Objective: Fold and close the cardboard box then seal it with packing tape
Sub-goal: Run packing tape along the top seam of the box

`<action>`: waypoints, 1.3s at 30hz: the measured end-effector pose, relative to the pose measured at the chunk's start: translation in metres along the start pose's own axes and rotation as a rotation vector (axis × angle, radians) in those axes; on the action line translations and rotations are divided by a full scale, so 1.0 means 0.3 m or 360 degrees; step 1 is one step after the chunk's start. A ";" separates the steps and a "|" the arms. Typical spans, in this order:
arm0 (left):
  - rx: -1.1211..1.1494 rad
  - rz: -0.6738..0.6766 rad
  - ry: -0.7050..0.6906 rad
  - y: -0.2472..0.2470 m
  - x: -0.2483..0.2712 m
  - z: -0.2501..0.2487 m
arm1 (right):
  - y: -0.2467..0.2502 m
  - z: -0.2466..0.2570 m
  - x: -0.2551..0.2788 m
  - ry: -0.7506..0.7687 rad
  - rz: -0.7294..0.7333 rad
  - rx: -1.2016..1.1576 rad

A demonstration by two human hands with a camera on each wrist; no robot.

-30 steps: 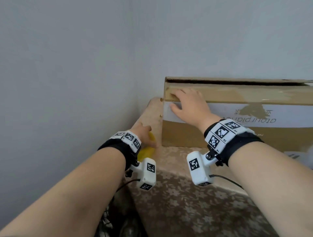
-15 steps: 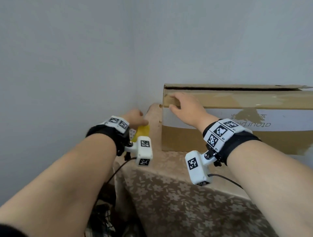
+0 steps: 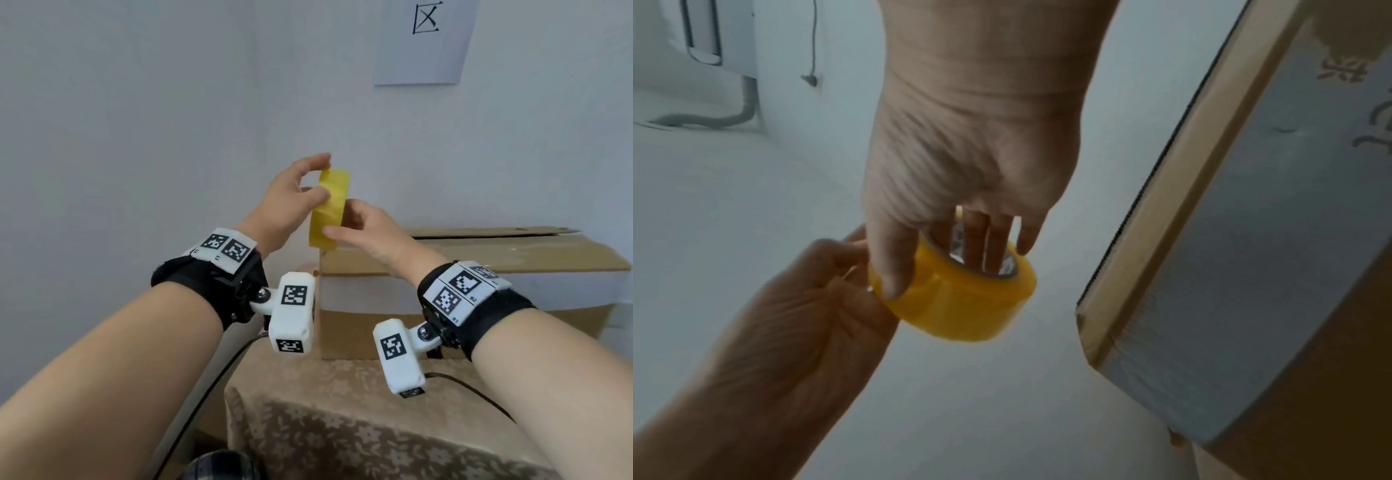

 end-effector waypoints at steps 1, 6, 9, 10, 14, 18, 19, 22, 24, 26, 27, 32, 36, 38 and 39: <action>0.0010 0.0012 0.0009 -0.018 -0.007 0.000 | 0.018 0.015 0.009 0.0044 -0.0031 0.0036; -0.0378 0.0181 0.0053 -0.091 -0.032 -0.001 | 0.117 0.017 0.052 -0.0031 -0.0097 0.0263; -0.0547 0.0344 0.0186 -0.121 -0.024 0.030 | 0.184 0.015 0.067 -0.0109 -0.0217 0.0174; -0.0445 0.0390 0.0272 -0.130 -0.016 0.052 | 0.203 0.013 0.068 -0.0135 -0.0254 0.0121; 0.0138 0.0323 0.0497 -0.155 0.024 0.119 | 0.242 0.011 0.086 -0.0233 -0.0388 -0.0275; 0.0521 0.0191 0.0638 -0.185 0.057 0.151 | 0.277 -0.007 0.101 -0.0228 -0.0616 -0.0659; 0.0576 0.0208 0.0681 -0.197 0.063 0.161 | 0.279 -0.017 0.103 -0.0219 -0.0635 -0.0787; 0.0657 0.0227 0.0751 -0.225 0.078 0.186 | 0.271 -0.054 0.103 -0.0216 -0.0622 -0.1119; 0.0652 0.0082 0.0700 -0.222 0.071 0.201 | 0.257 -0.079 0.099 -0.0247 -0.0601 -0.1161; 0.0624 -0.0125 0.0699 -0.206 0.065 0.229 | 0.242 -0.105 0.090 -0.0312 -0.0581 -0.1042; 0.0650 -0.0228 0.0735 -0.198 0.064 0.249 | 0.232 -0.113 0.084 -0.0324 -0.0555 -0.0990; 0.0941 -0.0443 0.1015 -0.188 0.050 0.332 | 0.179 -0.144 0.058 -0.0210 -0.0350 -0.0784; 0.0990 -0.0456 0.1034 -0.194 0.037 0.327 | 0.143 -0.159 0.048 -0.0121 -0.0265 -0.0696; 0.0916 -0.0379 0.1025 -0.205 0.036 0.323 | 0.139 -0.160 0.046 -0.0097 -0.0284 -0.0781; 0.0844 -0.0315 0.1035 -0.214 0.038 0.324 | 0.144 -0.158 0.048 -0.0097 -0.0312 -0.0851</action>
Point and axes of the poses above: each hand's wrist, its own x-axis away from the middle knuckle, its own y-axis out of the back of the hand, z = x × y, the point moved 7 cm from there along -x, towards the middle knuckle, and after that the axes turned 2 degrees about -y, right-handed, at the moved point
